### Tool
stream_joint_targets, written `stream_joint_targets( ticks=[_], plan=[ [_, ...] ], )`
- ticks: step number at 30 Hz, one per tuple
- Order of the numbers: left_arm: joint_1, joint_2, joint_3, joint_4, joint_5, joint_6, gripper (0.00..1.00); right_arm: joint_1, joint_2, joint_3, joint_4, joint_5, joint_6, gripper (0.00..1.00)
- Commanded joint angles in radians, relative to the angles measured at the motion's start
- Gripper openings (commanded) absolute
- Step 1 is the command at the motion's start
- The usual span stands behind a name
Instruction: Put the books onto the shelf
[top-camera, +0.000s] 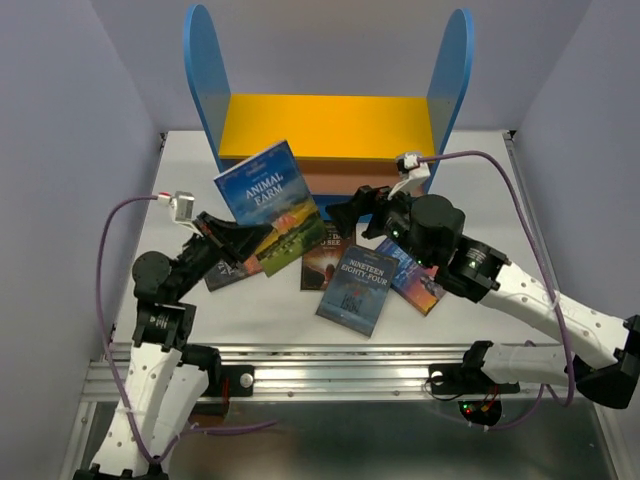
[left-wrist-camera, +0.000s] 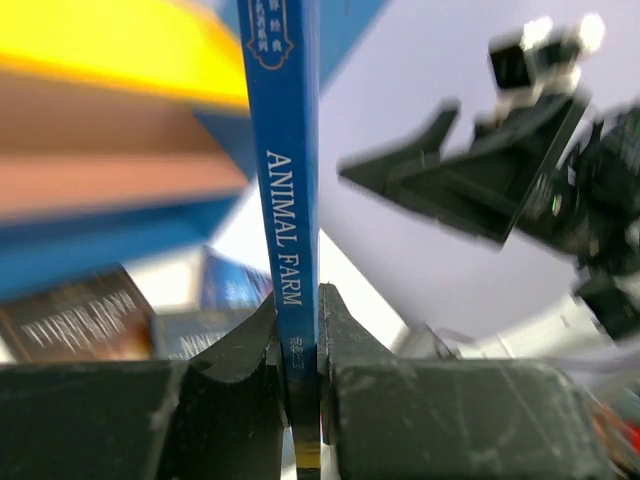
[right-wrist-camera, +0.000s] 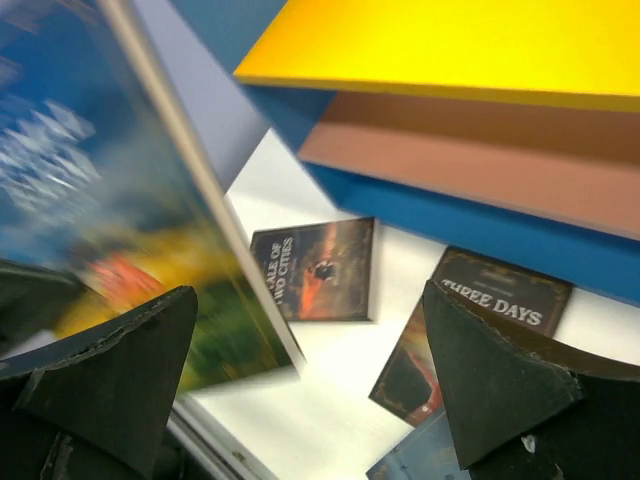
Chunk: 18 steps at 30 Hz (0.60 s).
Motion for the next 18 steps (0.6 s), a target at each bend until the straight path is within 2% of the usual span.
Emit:
stream_joint_targets(
  ticks=[1, 6, 9, 14, 18],
  plan=[
    [-0.001, -0.018, 0.241, 0.029, -0.254, 0.183, 0.00, 0.000, -0.104, -0.013, -0.026, 0.176, 0.003, 1.00],
    [-0.001, 0.120, 0.429, 0.032, -0.334, 0.323, 0.00, 0.000, -0.159, -0.038, -0.041, 0.204, -0.009, 1.00],
    [0.001, 0.244, 0.543, -0.035, -0.392, 0.375, 0.00, 0.000, -0.170, -0.044, -0.053, 0.207, -0.016, 1.00],
    [-0.004, 0.387, 0.637, -0.036, -0.547, 0.453, 0.00, 0.000, -0.165, -0.046, -0.062, 0.237, -0.029, 1.00],
    [-0.014, 0.474, 0.706, -0.060, -0.608, 0.516, 0.00, 0.000, -0.158, -0.039, -0.067, 0.242, -0.039, 1.00]
  ],
)
